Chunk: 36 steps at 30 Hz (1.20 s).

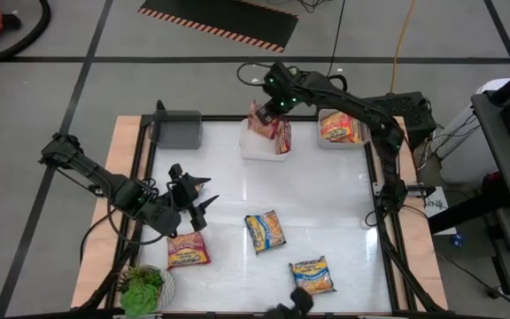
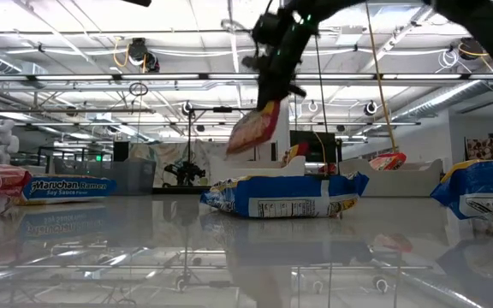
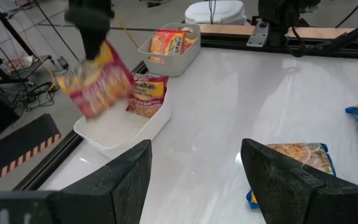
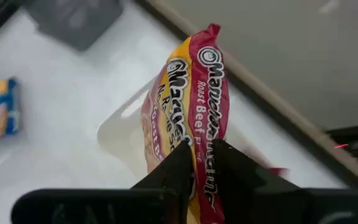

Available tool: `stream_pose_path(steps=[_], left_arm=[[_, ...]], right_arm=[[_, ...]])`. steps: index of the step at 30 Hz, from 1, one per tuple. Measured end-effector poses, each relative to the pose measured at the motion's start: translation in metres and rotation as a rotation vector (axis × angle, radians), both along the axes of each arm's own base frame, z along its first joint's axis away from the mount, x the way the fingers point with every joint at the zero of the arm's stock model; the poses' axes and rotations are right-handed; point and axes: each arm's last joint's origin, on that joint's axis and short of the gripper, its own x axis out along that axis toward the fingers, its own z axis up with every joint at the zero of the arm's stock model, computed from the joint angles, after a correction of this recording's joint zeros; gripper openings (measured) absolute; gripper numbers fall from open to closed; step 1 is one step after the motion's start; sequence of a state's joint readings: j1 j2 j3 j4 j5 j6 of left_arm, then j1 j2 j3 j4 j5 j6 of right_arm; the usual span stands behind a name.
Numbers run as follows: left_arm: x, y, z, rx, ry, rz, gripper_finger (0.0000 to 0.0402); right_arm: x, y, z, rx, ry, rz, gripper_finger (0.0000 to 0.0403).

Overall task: Sort Maruchan noodles
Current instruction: Put the right red noodle pack into the white bin

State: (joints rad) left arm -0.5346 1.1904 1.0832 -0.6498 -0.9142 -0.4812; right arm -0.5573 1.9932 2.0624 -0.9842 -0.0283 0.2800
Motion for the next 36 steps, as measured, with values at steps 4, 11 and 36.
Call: stream_pose_path(steps=[4, 11, 36], left_arm=[[0.0, 0.0, 0.0, -0.003, 0.0, 0.003, 0.0253], [0.0, 0.0, 0.0, -0.015, -0.009, 0.007, 0.0253], [-0.002, -0.006, 0.001, -0.006, -0.015, -0.025, 0.0253]], right_arm=[[-0.005, 0.035, 0.032, -0.2, 0.036, -0.083, 0.0051], [0.003, 0.106, 0.017, -0.498, 0.082, -0.224, 0.0051], [-0.002, 0.149, -0.102, -0.51, -0.152, -0.188, 0.002]])
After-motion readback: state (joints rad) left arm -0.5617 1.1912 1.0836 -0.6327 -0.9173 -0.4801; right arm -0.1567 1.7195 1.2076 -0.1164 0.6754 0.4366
